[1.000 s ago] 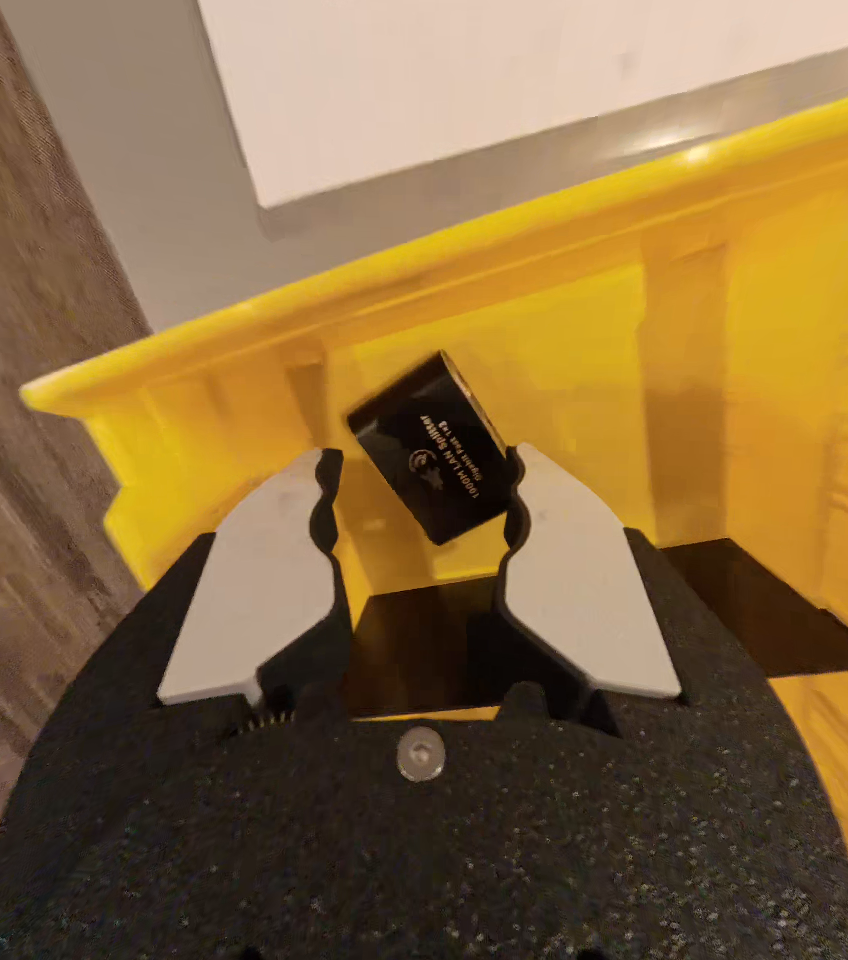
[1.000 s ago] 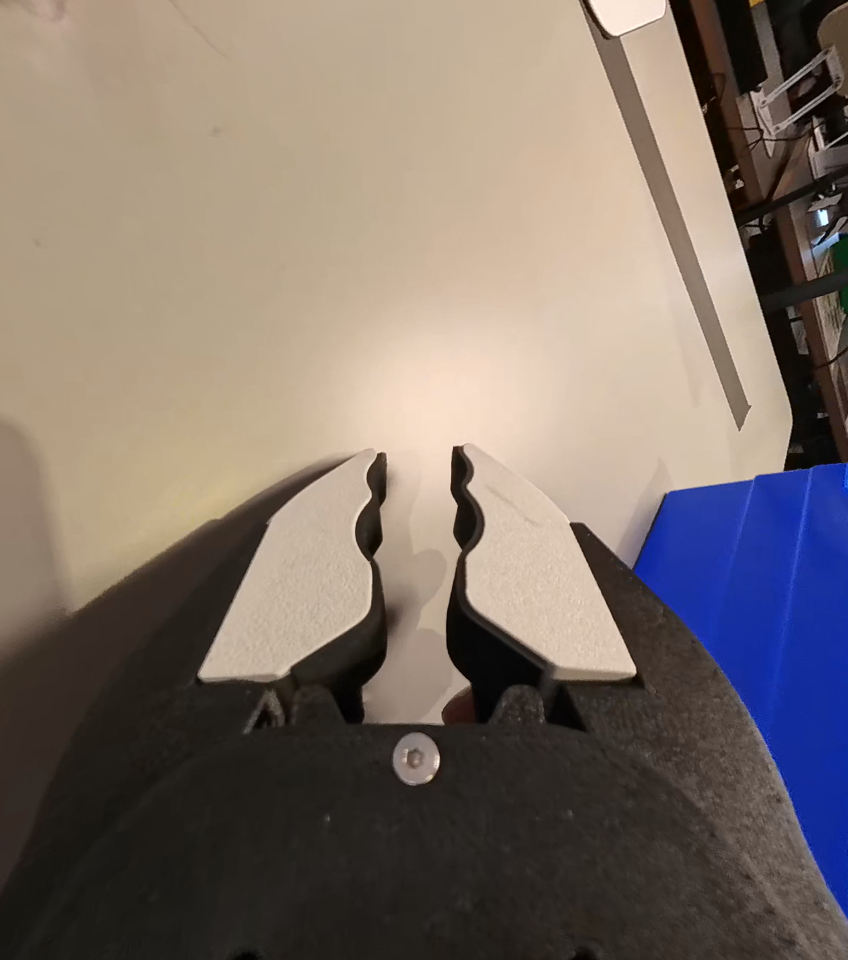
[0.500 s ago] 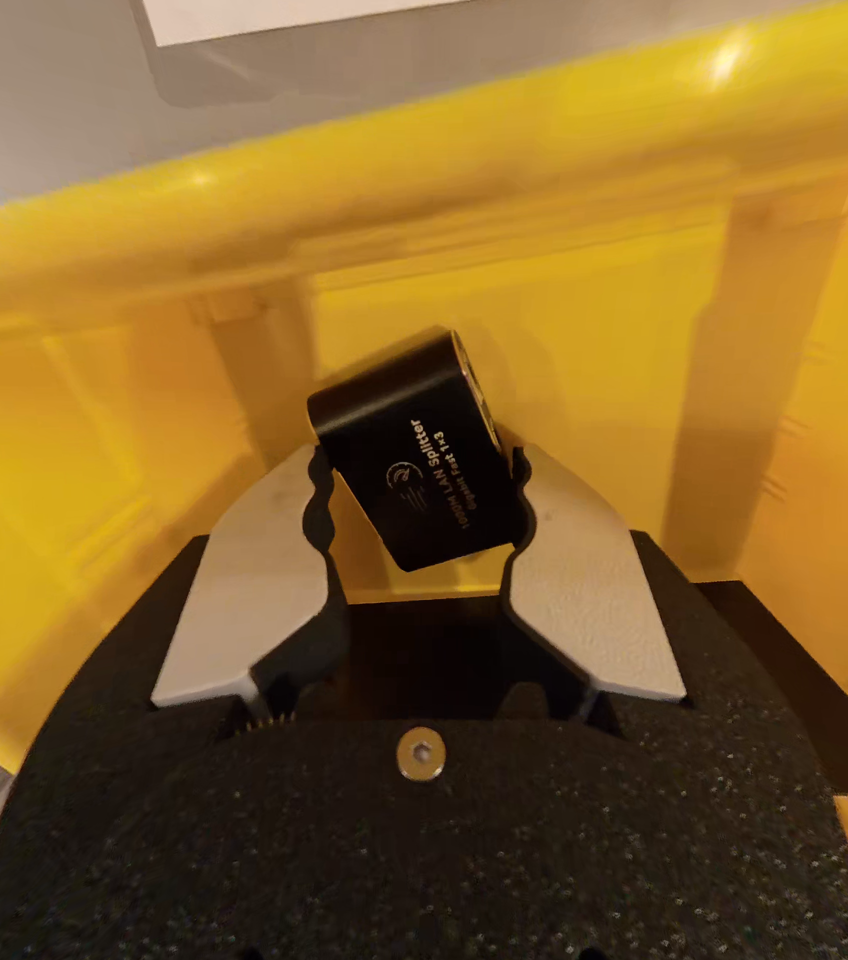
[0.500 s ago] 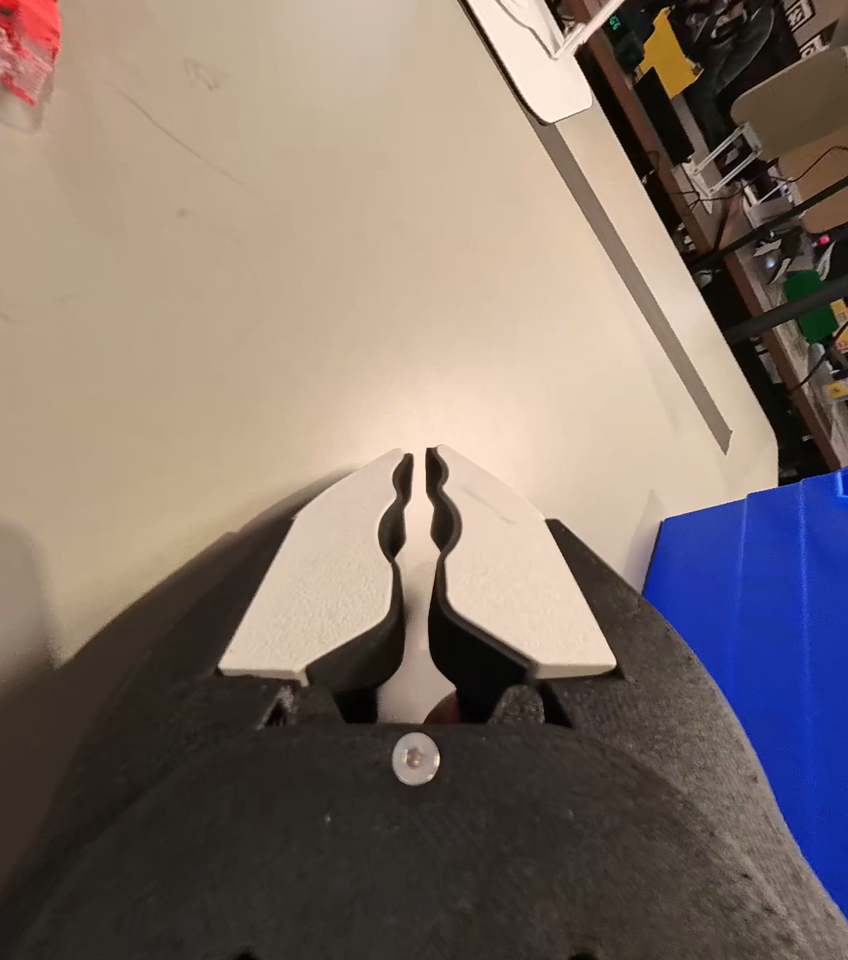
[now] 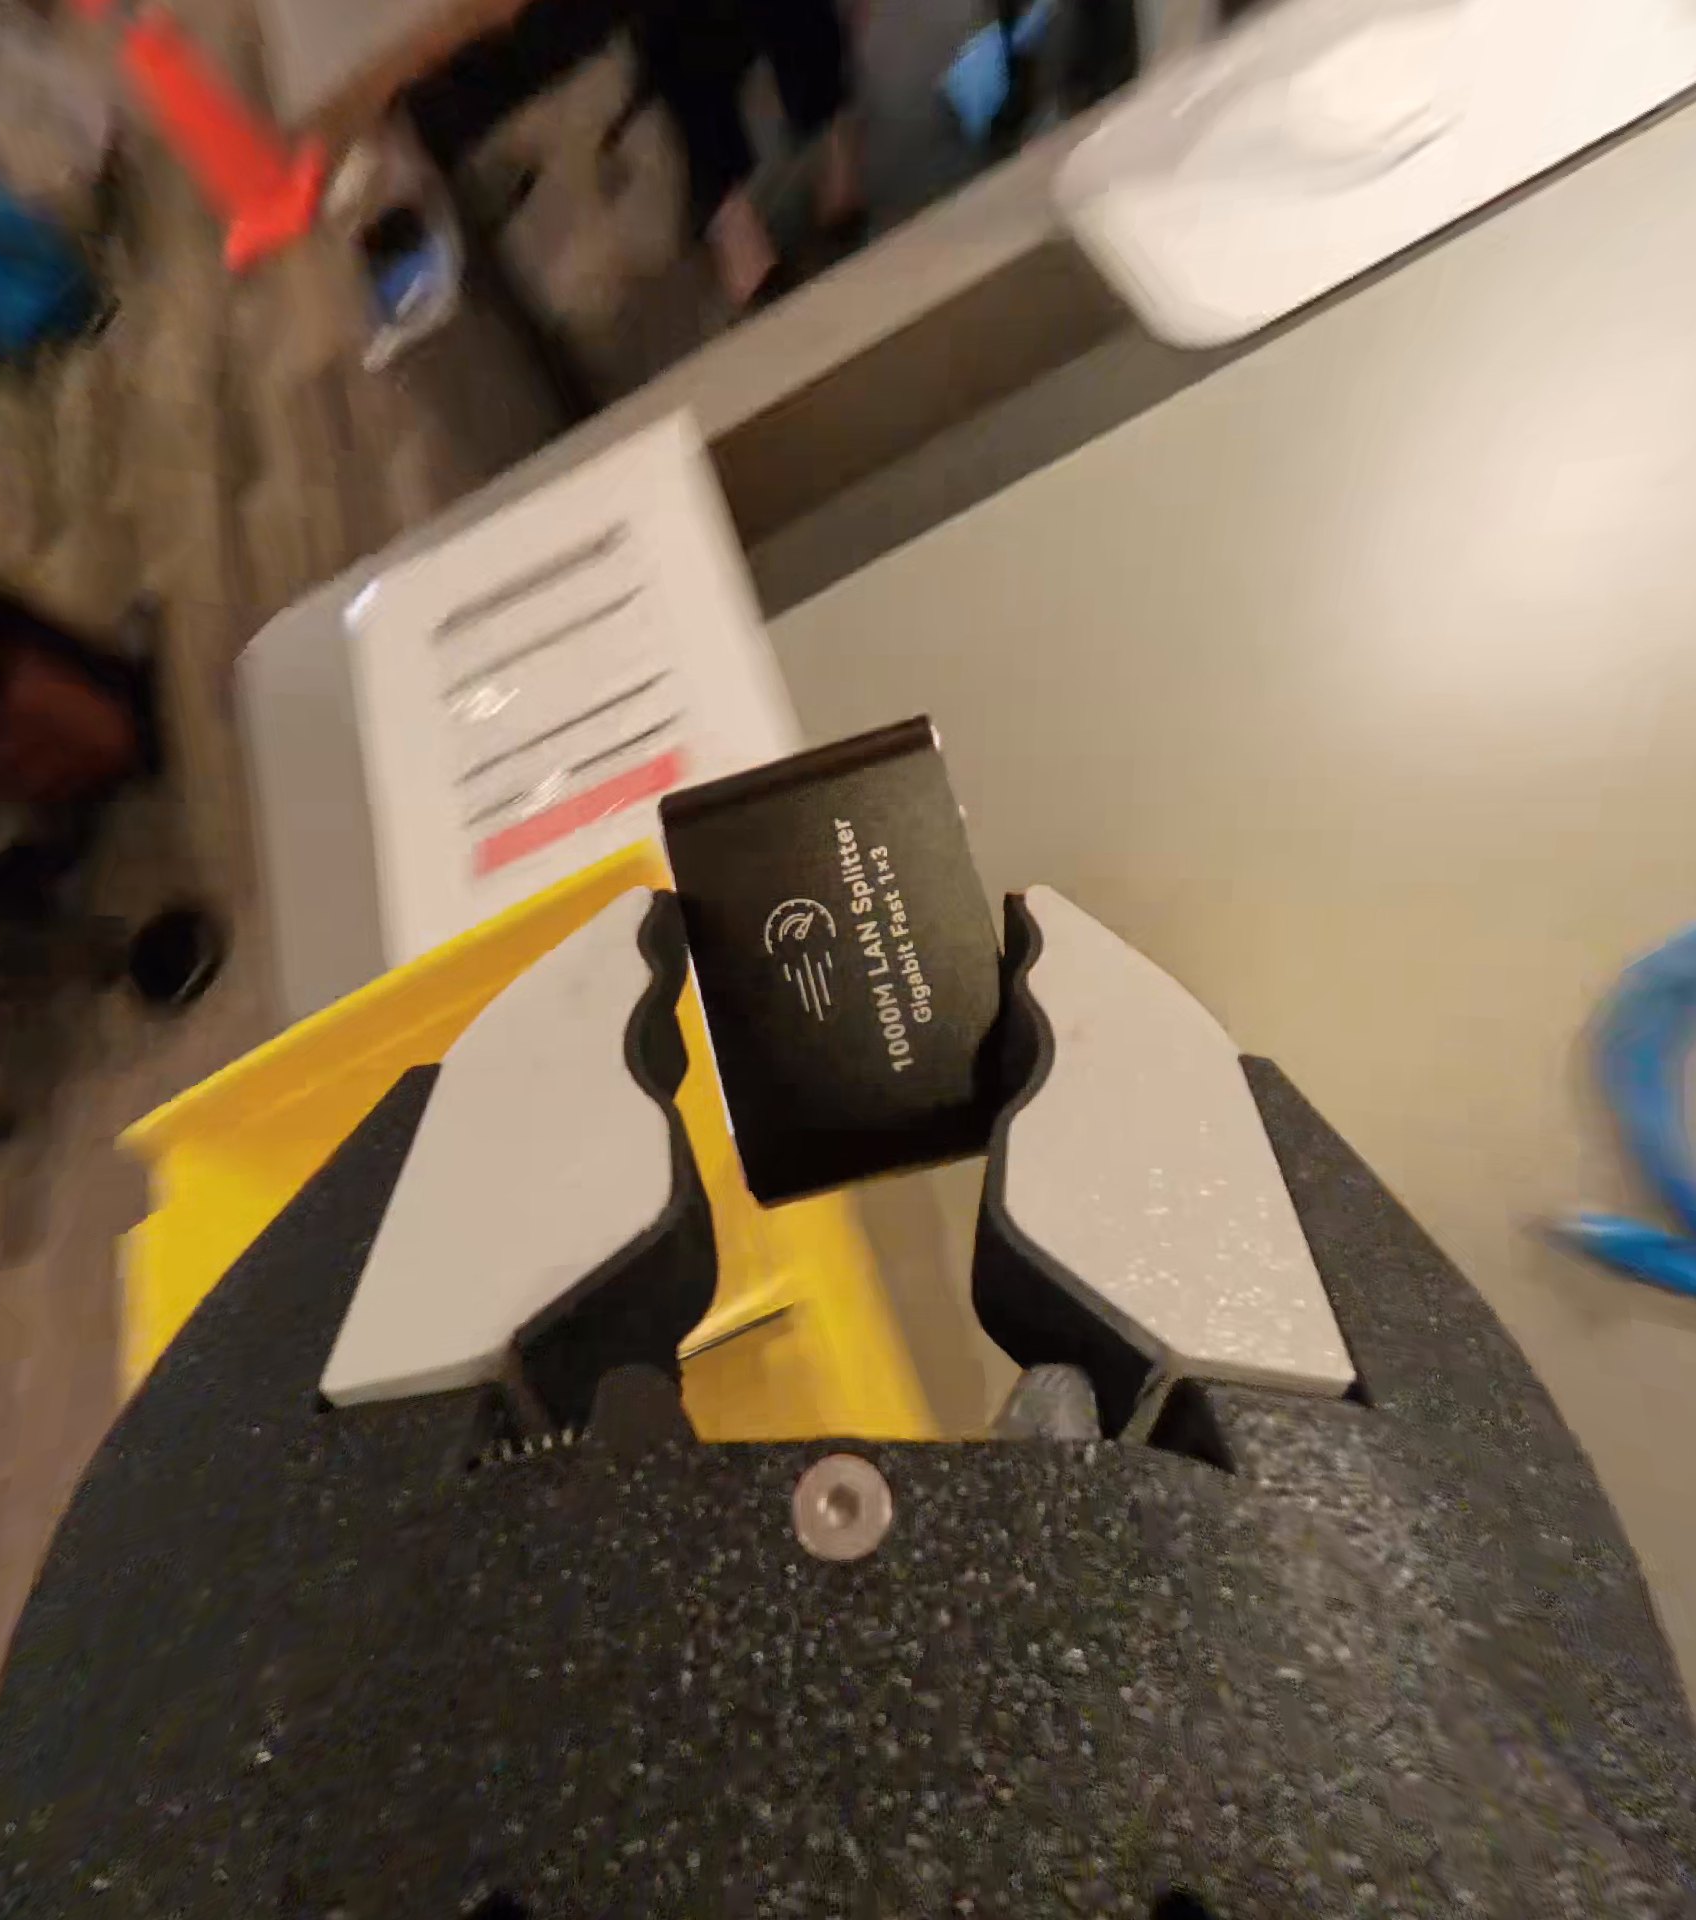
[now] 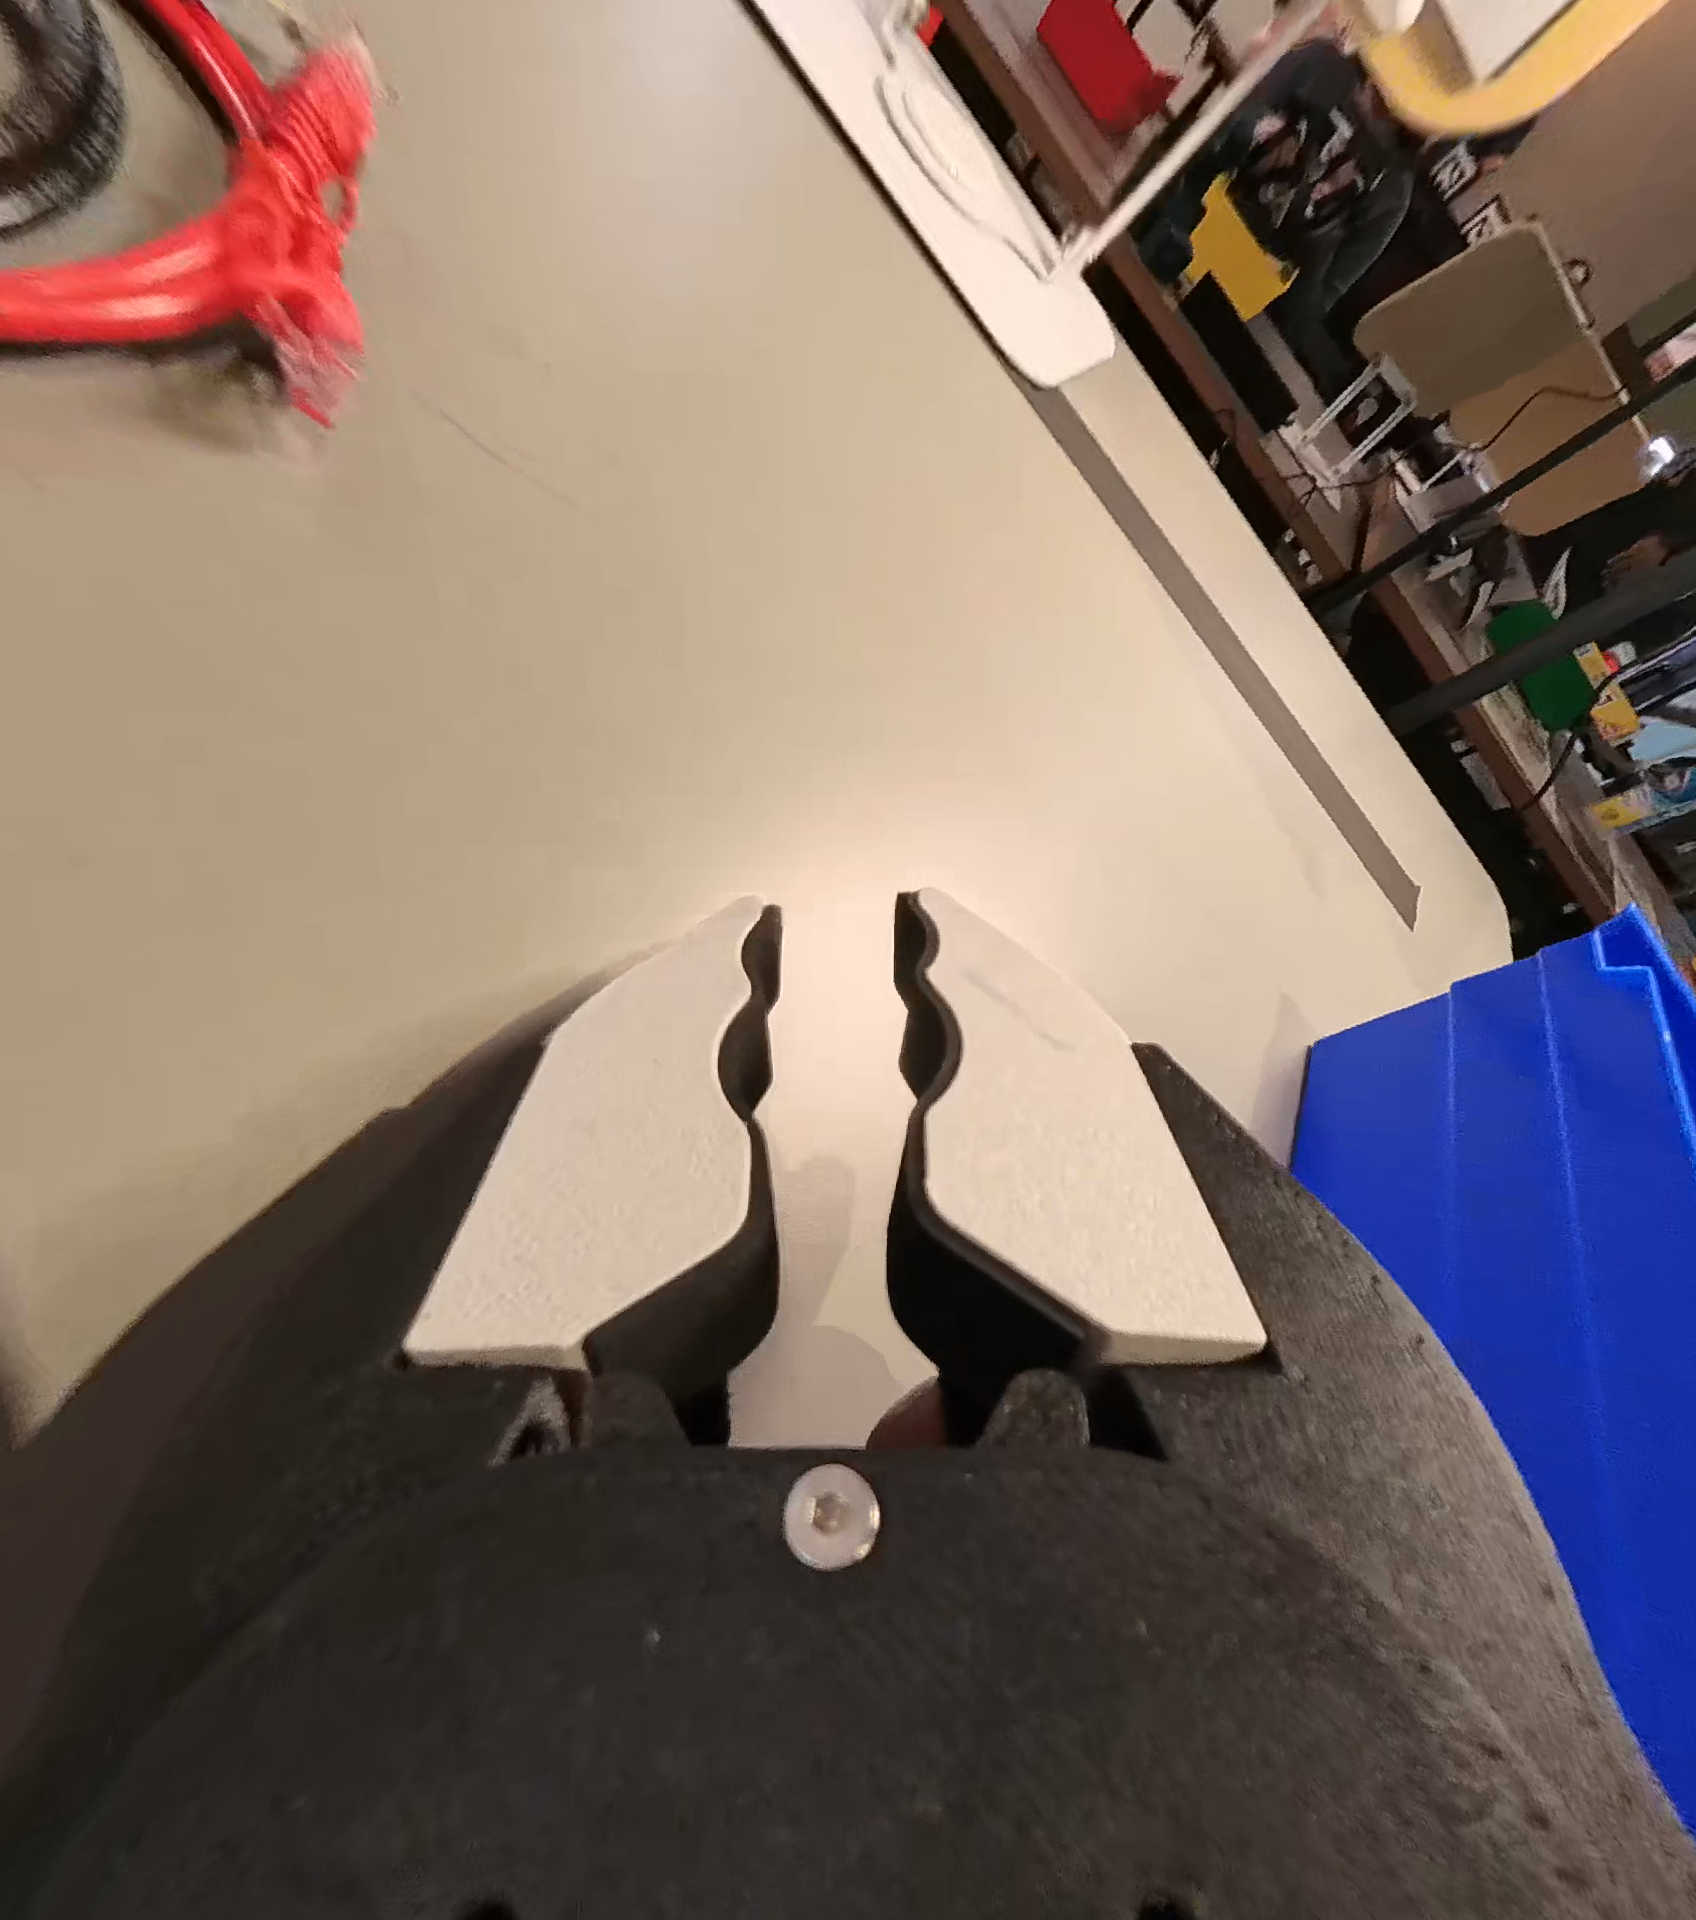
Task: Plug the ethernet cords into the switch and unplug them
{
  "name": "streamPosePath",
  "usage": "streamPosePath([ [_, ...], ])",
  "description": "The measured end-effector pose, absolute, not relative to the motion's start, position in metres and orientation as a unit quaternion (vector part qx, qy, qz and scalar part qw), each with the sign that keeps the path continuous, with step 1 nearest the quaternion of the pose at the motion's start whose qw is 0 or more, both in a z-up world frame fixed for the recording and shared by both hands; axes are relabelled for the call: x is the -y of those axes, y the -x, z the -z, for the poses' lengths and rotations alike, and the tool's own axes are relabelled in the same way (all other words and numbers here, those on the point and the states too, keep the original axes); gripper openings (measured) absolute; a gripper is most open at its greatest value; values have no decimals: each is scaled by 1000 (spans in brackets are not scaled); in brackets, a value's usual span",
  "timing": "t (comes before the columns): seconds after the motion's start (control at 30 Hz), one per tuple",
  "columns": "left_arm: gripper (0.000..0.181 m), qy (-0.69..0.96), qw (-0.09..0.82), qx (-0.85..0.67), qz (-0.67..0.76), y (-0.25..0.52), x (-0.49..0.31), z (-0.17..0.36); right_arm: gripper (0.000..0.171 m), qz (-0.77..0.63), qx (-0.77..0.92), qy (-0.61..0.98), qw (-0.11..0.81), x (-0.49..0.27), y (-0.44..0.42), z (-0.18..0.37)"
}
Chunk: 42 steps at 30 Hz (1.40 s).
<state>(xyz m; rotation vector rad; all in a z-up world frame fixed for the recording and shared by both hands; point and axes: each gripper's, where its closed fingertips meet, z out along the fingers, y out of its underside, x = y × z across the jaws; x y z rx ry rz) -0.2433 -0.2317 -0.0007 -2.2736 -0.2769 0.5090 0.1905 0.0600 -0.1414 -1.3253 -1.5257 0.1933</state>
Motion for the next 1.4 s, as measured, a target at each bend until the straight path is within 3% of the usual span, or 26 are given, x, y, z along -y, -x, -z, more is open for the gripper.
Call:
streamPosePath([
  [0.03, 59, 884, 427, 87, -167, 208, 216, -4, 22, -91, 632, 553, 535, -53, -189, 137],
  [0.17, 59, 862, 507, 7, -10, 61, 162, 9, 24, -158, 602, 527, 579, -13, -181, 113],
  [0.3, 59, 877, 468, -53, 92, -60, 119, 77, 25, -190, 604, 486, 602, 23, -179, 102],
  [0.43, 59, 909, 396, -112, 70, -125, 92, 138, 25, -151, 618, 471, 611, 23, -183, 108],
  [0.63, 59, 910, 386, -151, 7, -143, 77, 159, 23, -117, 630, 476, 602, 14, -183, 116],
  [0.9, 56, 841, 521, -123, -74, -135, 85, 131, 26, -40, 686, 449, 571, 18, -172, 143],
  [1.1, 71, 889, 445, -96, -52, -130, 99, 155, 26, -36, 680, 458, 572, 21, -170, 142],
  [1.4, 71, 885, 433, -136, -105, -132, 92, 160, 25, -36, 677, 449, 582, 27, -170, 140],
])
